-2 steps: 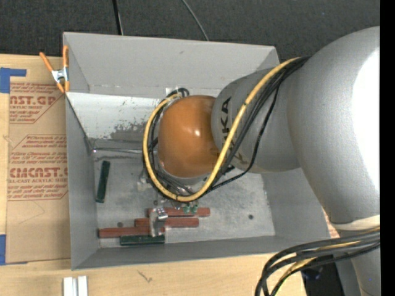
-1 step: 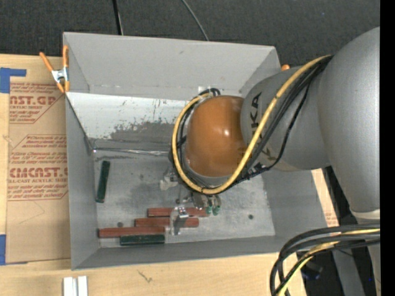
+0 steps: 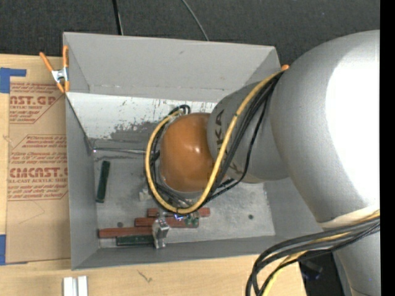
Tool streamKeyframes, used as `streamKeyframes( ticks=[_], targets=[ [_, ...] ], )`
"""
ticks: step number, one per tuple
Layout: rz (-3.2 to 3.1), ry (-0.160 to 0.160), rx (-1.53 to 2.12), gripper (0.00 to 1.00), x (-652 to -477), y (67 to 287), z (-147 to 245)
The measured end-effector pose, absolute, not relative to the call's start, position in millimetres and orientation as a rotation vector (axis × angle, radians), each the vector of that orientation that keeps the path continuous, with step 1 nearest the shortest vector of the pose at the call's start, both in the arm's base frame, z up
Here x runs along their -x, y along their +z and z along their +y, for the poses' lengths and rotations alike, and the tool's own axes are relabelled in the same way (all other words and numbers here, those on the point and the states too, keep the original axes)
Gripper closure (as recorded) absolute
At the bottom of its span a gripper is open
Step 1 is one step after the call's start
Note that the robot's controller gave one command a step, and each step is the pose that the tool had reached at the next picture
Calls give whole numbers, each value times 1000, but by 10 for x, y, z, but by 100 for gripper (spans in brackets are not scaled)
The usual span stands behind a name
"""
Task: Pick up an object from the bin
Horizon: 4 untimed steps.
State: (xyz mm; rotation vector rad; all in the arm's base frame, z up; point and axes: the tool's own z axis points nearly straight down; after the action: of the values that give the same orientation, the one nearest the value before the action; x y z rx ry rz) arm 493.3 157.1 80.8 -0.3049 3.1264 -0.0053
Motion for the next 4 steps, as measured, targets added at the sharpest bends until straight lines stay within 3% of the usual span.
streamKeyframes(
  ticks=[1, 4],
  targets=[
    [3099, 10, 312, 100, -4995, 842, 1645],
    [3112, 5, 315, 100, -4988, 966, 1647]
  ],
)
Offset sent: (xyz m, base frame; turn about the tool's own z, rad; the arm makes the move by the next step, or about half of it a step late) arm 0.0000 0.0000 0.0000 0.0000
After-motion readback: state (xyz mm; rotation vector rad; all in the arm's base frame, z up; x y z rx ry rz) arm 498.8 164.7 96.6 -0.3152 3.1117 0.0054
